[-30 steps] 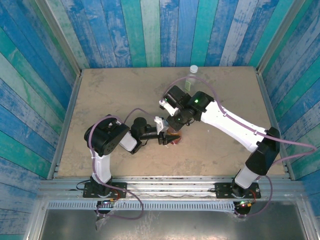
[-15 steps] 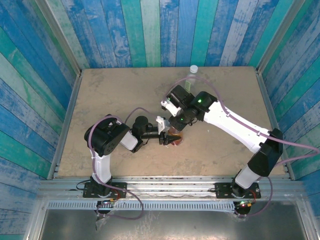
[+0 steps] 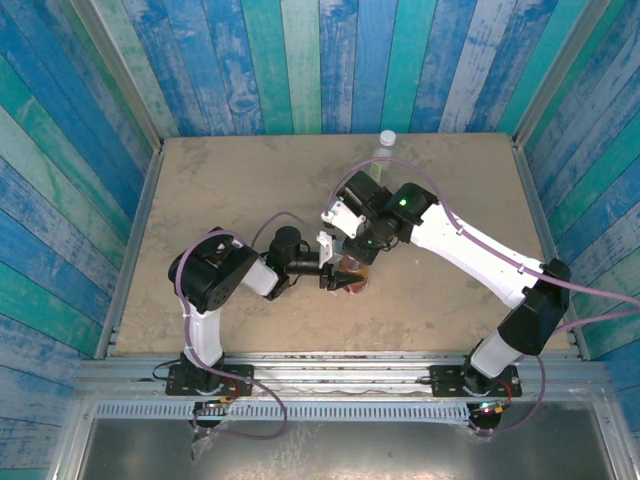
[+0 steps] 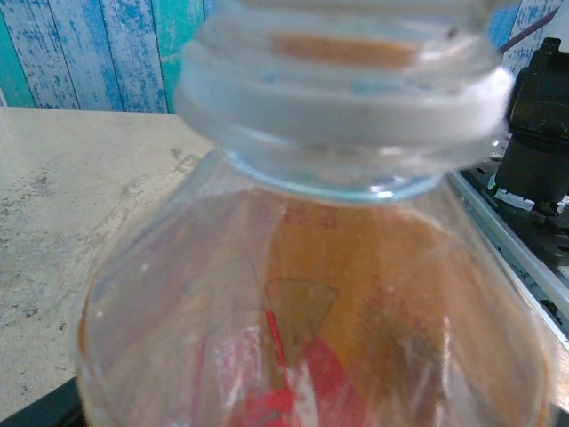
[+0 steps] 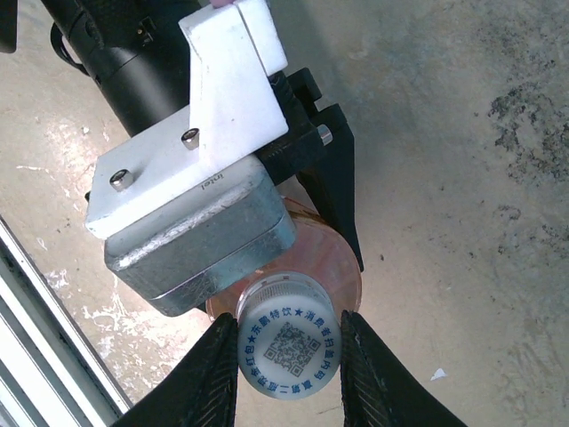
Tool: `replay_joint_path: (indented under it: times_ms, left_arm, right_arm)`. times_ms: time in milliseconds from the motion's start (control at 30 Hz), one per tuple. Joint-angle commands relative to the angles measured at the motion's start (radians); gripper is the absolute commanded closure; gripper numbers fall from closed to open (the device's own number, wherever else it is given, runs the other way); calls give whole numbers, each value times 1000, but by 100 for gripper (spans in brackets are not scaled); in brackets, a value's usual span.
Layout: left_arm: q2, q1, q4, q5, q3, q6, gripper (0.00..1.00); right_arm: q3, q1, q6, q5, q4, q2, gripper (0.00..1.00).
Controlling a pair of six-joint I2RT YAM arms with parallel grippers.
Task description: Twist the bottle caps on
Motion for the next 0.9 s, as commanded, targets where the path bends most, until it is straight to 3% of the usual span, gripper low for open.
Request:
replay_joint_path:
  times_ms: [0, 200, 433, 633, 867]
  left_arm:
    - [-7, 4, -121, -44, 3, -44, 52]
    - [-13, -6, -61, -186, -19, -62, 52]
    - [33, -17, -65, -210, 28, -115, 51]
    - [44, -22, -126, -170, 72, -128, 52]
    - [17, -23, -246, -150, 89, -94, 51]
  right_arm:
    - [18, 10, -5, -2, -79, 20, 70]
    - [34, 10, 276, 65, -101, 70, 71]
    - [22, 46, 529, 217, -169, 92, 74]
    - [55, 50, 544, 251, -182, 113, 74]
    - [75, 50, 396, 191, -83, 94, 73]
